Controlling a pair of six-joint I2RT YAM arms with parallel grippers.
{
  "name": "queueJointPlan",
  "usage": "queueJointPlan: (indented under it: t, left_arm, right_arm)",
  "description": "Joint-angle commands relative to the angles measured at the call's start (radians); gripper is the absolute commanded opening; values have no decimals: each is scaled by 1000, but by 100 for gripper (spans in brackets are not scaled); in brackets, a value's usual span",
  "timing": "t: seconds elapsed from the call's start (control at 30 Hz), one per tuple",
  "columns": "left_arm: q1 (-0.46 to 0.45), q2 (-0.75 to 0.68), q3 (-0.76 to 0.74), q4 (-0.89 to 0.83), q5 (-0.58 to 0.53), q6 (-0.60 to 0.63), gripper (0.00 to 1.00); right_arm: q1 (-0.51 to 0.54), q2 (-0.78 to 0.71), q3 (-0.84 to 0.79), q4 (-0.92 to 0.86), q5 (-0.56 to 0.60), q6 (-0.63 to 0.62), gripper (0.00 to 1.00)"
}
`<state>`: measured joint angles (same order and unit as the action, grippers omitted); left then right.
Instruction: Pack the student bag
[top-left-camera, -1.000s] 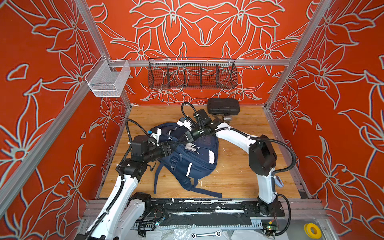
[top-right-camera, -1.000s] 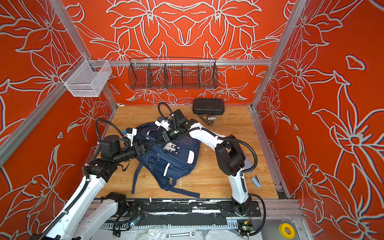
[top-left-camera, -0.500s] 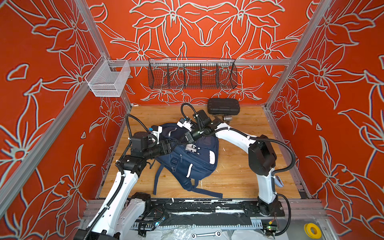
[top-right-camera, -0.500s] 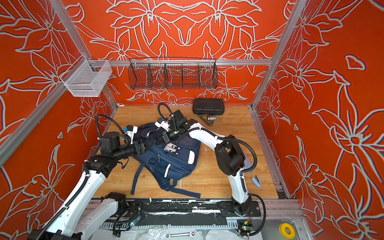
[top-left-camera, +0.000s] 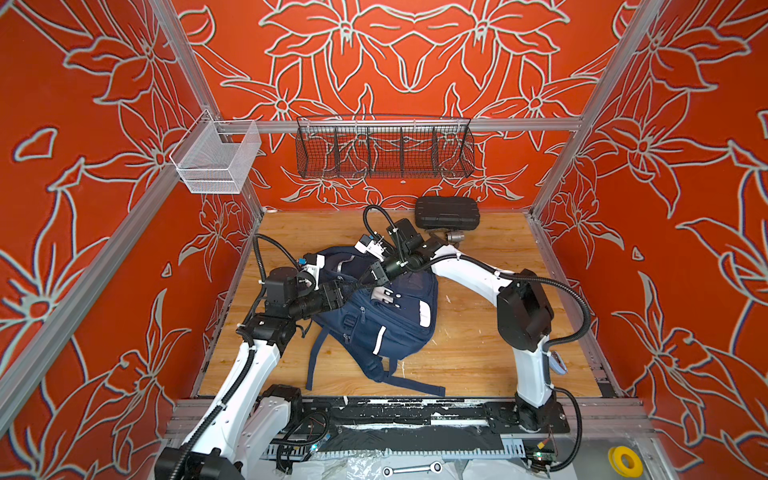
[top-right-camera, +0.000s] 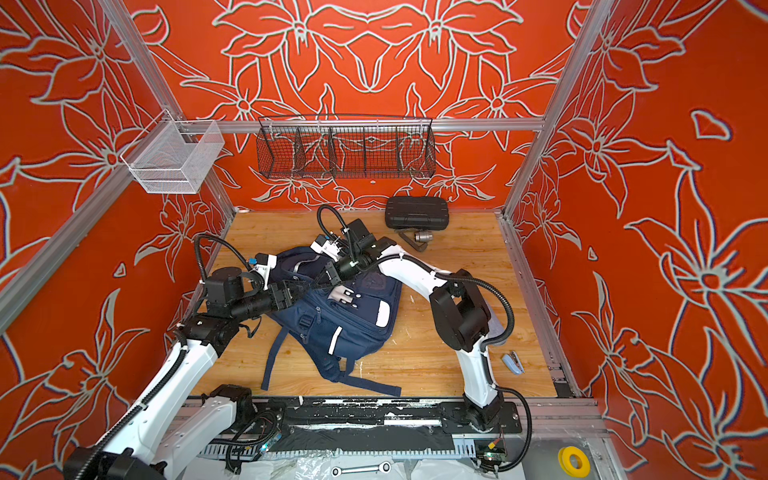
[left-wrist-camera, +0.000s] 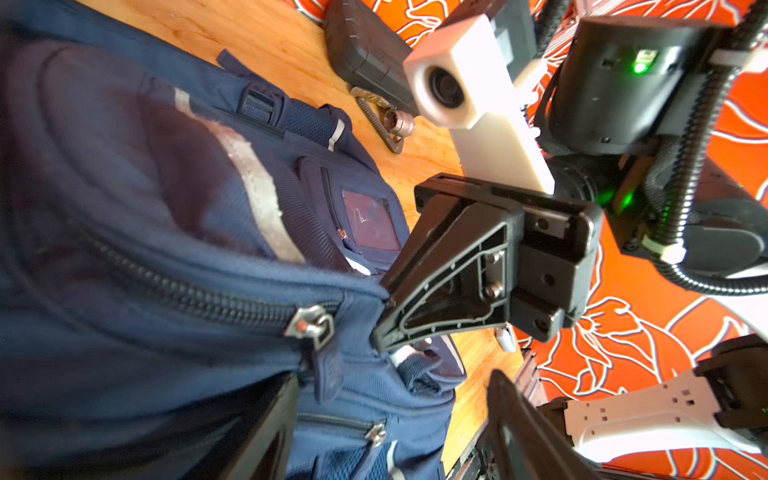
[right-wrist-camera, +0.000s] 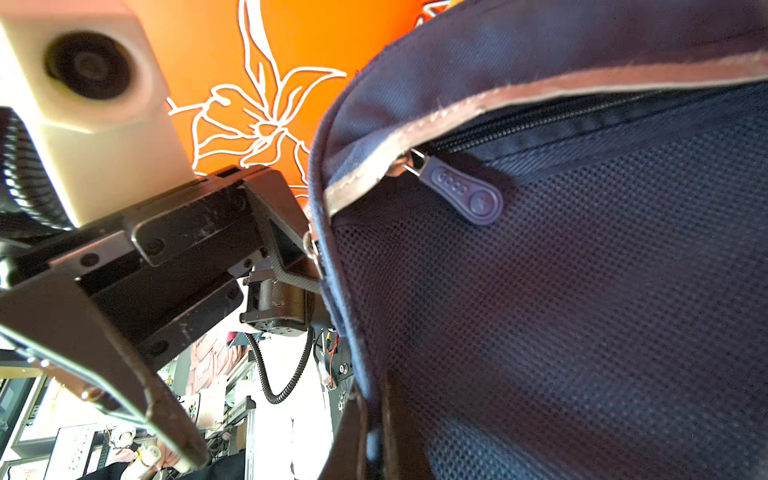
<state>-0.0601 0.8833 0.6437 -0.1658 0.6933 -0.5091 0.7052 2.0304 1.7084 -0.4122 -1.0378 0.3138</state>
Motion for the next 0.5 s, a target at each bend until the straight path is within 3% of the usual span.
queueJointPlan:
  t: [0.0,0.2,0.47]
  left_arm:
    - [6,27,-23,126,50,-44,72]
    - [7,58,-69,229,107,-89,72]
    - [6,64,-93,291,74,-96,65]
  right_arm:
    - [2,-45,53,96,-149,44,0]
    - [1,-43,45,167,-164,97,0]
    - [4,-36,8,229,-168,140,0]
